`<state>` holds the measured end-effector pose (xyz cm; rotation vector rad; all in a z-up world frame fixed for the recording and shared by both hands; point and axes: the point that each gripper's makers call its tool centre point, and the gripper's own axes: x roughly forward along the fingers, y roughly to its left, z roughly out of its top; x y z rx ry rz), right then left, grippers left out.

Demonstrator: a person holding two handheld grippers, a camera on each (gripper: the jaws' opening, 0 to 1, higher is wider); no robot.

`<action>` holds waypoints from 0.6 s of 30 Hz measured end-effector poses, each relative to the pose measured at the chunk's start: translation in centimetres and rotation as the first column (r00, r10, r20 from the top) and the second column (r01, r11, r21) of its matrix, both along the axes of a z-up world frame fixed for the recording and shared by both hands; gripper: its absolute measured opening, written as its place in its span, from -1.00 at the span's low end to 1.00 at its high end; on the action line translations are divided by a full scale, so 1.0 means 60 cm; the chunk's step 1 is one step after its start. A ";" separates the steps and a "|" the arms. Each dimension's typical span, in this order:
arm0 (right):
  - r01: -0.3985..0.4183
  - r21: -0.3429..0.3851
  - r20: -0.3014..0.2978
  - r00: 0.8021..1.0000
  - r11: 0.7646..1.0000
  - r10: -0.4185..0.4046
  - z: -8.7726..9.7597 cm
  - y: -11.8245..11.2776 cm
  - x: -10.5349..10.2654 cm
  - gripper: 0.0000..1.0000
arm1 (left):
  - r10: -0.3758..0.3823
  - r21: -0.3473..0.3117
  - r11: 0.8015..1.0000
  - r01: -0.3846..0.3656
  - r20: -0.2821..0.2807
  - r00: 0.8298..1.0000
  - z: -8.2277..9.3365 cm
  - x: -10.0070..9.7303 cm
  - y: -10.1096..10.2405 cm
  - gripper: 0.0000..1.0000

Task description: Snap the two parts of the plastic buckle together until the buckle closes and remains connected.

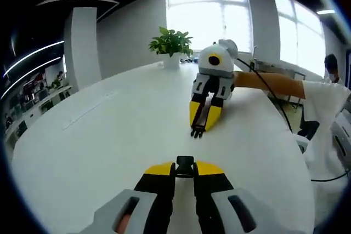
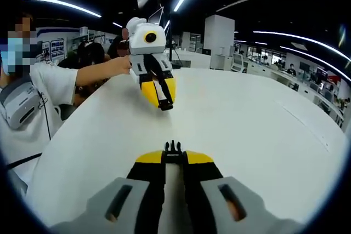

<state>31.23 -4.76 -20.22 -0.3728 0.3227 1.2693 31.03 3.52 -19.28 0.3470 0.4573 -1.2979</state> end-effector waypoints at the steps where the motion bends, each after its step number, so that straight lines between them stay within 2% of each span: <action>1: -0.002 -0.003 0.002 1.000 1.000 0.002 0.000 0.000 -0.001 -0.76 | -0.004 -0.001 1.000 0.004 -0.001 1.000 0.000 -0.001 0.000 -0.76; 7: -0.025 -0.010 0.002 1.000 1.000 0.025 0.000 0.005 -0.010 -0.76 | -0.047 -0.026 0.999 0.046 -0.018 0.999 0.001 -0.008 -0.007 -0.76; 18: -0.056 -0.020 0.000 0.998 0.998 0.056 0.003 0.010 -0.020 -0.76 | -0.106 -0.011 0.994 0.106 -0.001 0.994 -0.007 -0.022 -0.017 -0.76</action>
